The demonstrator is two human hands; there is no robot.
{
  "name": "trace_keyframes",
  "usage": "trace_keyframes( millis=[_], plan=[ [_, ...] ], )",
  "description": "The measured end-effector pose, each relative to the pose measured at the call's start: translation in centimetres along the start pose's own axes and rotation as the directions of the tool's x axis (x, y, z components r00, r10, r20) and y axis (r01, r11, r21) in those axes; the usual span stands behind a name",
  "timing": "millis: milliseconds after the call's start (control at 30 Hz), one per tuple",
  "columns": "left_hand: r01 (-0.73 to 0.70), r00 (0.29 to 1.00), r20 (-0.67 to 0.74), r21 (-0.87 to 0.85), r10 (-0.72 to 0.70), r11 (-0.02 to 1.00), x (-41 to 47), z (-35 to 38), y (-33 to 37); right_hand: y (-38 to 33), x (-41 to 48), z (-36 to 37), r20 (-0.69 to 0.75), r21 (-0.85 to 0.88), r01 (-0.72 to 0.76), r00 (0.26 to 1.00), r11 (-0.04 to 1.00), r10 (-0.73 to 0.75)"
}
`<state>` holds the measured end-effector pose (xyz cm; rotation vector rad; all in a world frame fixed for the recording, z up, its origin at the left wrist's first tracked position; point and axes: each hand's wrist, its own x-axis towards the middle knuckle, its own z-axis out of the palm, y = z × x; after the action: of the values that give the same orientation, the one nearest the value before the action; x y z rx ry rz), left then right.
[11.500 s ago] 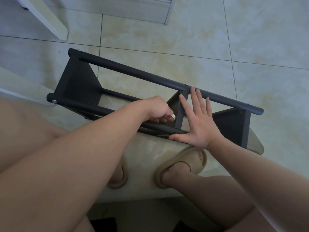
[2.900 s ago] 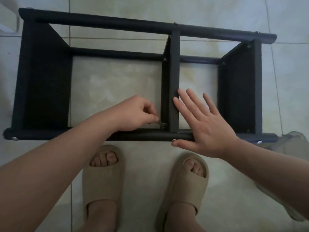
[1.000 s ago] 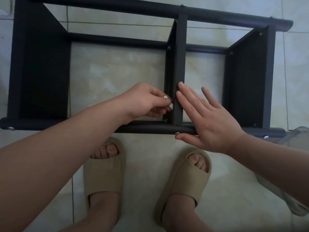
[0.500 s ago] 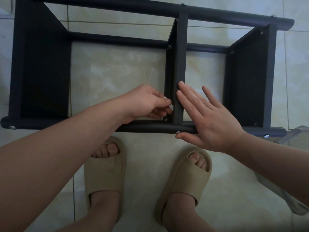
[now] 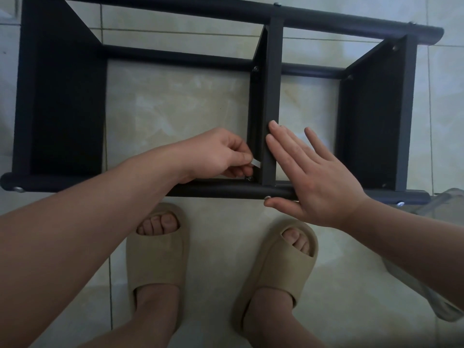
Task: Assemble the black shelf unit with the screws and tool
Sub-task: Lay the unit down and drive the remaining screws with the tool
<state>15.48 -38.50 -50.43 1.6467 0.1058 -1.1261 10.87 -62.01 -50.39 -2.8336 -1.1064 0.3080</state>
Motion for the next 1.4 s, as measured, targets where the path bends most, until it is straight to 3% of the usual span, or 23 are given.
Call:
trace_keyframes(
  millis=[833,1067,1233,1300,1400],
  plan=[
    [-0.065,0.991,0.129,0.301,0.026,0.951,-0.4,-0.5,-0.6,0.0,0.0,0.0,-0.008,0.006,0.003,1.000,1.000,-0.003],
    [-0.076,0.997,0.002,0.339,0.080,0.938,-0.4,-0.9,-0.6,0.0,-0.1,0.1,-0.058,-0.027,0.037,0.998,0.999,-0.039],
    [-0.151,0.981,-0.037,0.456,0.188,0.877,-0.3,-0.7,0.2,0.0,-0.1,0.2,-0.043,-0.008,0.037,0.998,0.999,-0.037],
    [-0.172,0.976,-0.052,0.417,0.212,0.892,-0.1,-0.6,0.4,0.1,-0.1,0.1,-0.039,-0.005,0.037,0.999,0.999,-0.038],
    [-0.136,0.985,-0.075,0.220,0.156,0.966,0.1,-0.1,0.6,0.1,-0.1,0.2,-0.038,-0.005,0.038,0.999,0.999,-0.038]
  ],
)
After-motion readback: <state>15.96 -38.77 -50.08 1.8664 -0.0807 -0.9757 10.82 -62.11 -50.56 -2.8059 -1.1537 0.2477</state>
